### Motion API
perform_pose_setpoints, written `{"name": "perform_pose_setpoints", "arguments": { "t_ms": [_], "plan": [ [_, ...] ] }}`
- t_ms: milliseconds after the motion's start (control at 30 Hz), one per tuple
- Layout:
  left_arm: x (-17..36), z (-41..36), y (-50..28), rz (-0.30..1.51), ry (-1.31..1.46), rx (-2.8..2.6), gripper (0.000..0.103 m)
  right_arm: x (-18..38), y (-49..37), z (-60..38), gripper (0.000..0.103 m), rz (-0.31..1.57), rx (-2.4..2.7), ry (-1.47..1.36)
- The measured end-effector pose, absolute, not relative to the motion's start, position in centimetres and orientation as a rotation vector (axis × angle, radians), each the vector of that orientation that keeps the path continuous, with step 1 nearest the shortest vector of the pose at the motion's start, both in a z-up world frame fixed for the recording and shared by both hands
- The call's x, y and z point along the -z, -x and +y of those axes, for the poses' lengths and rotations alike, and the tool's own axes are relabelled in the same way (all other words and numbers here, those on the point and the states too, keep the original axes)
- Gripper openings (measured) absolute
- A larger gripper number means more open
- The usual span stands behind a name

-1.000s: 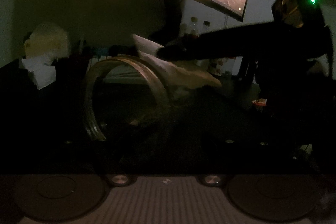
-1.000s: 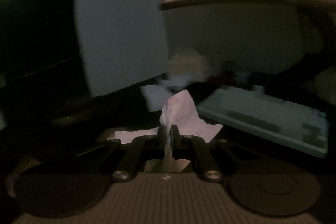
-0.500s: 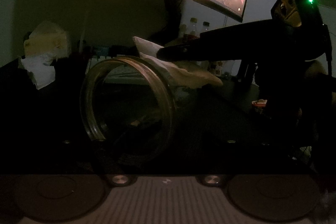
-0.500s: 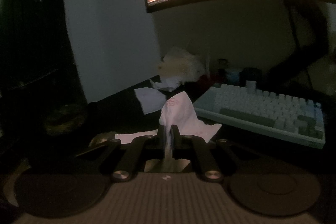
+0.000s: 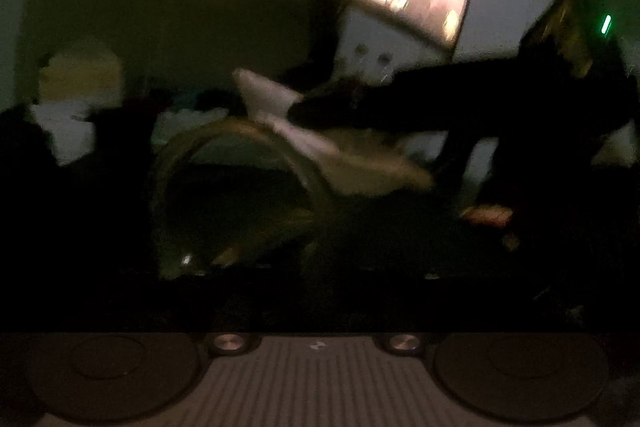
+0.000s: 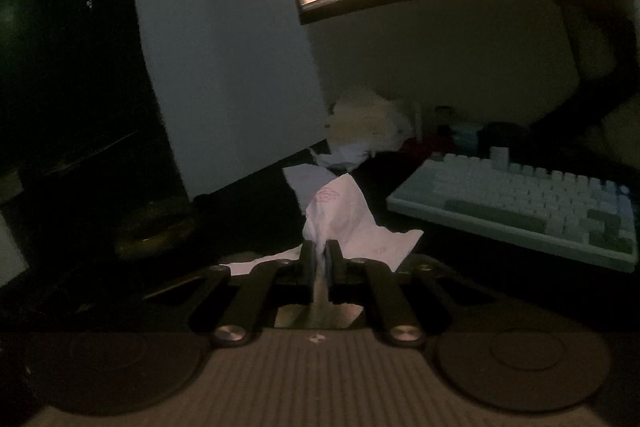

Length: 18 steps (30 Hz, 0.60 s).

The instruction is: Clean container

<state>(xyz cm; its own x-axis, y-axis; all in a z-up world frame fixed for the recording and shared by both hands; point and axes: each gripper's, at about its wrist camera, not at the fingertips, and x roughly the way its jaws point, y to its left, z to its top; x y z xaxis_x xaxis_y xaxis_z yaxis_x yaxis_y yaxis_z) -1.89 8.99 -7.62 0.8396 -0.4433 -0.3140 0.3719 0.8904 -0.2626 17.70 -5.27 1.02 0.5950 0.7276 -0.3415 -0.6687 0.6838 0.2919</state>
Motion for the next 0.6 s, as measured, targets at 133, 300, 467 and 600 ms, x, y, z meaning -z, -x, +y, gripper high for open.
{"name": "perform_pose_setpoints", "arguments": {
  "t_ms": [133,300,467,600],
  "plan": [
    [6.6,9.4,2.4,0.313,0.271,0.498,0.006,-1.1,-17.4,-6.1,0.007,0.471,-0.824,-0.157],
    [6.1,9.9,2.8,0.303,0.231,0.446,0.028,-0.6,-17.3,-6.5,0.008,0.486,-0.824,-0.159],
    [7.0,8.8,3.1,0.330,0.079,0.430,0.051,-0.2,-17.8,-6.4,0.008,0.490,-0.809,-0.150],
    [8.0,8.6,2.1,0.383,0.074,0.396,0.050,-0.6,-18.5,-5.9,0.007,0.495,-0.804,-0.112]
  ]
}}
